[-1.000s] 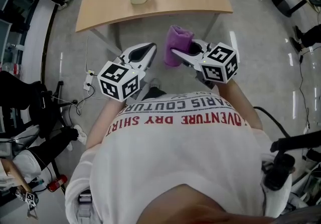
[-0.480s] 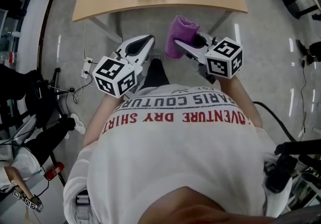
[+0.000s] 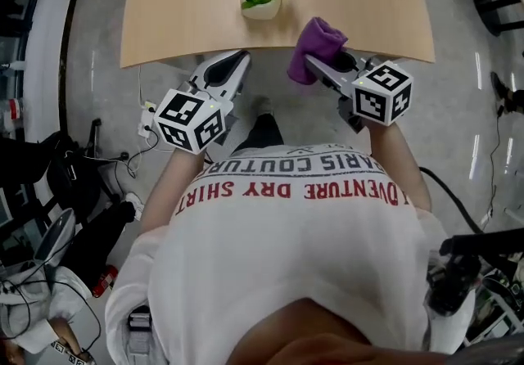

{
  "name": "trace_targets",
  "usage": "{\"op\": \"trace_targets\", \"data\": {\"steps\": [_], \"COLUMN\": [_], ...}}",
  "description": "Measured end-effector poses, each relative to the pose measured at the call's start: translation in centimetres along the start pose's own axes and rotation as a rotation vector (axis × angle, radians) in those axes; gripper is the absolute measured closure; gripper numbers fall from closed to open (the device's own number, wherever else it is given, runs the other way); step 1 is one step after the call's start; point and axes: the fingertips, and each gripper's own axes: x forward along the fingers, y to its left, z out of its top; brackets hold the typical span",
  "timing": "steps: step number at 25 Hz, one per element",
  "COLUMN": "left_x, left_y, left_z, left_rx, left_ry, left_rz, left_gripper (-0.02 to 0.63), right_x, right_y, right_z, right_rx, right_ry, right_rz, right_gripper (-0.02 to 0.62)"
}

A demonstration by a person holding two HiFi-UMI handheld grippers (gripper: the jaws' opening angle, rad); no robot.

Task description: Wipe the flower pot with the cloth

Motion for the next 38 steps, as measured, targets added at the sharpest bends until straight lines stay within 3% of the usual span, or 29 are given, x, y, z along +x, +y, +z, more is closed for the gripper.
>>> {"op": "trace_targets", "data": {"steps": [5,12,17,20,24,29,35,38], "left_x": [3.1,6.6,8.1,9.3,12.0,14.4,16.0,16.3], "left_y": [7.0,9.4,10.7,11.6,12.3,13.5,14.1,14.1], "left_z": [2.3,2.4,0.8,0.1,-1.3,-3.0,-2.8,-2.9], "left_rx": [-0.001,0.009,-0.019,-0.034,0.01,0.085,0.198,0.204], "left_ry": [0.05,0.091,0.101,0.097,0.126,0.21,0.237,0.248], "left_rz": [-0.034,-0.021,0.022,0.065,0.112,0.102,0.029,-0.003], "left_gripper": [0.588,0.542,0.419,0.293,0.184,0.173,0.174,0.176], "right_x": [3.9,5.1,5.1,5.3,5.0,5.3,6.1,6.6], "right_y": [-4.9,-7.7,-9.2,-9.7,-10.0,-10.1,-10.3,-10.4], "right_z": [4.2,5.0,3.6,2.5,1.0,-0.2,-1.2,-1.4], "right_rx": [0.04,0.081,0.117,0.12,0.145,0.16,0.175,0.18], "right_ry": [-0.009,-0.004,0.011,0.025,0.03,0.046,0.062,0.073], "right_rz": [-0.068,-0.072,-0.065,-0.059,-0.051,-0.036,-0.016,-0.009], "right_gripper": [0.532,0.532,0.532,0.532,0.532,0.532,0.532,0.532]}}
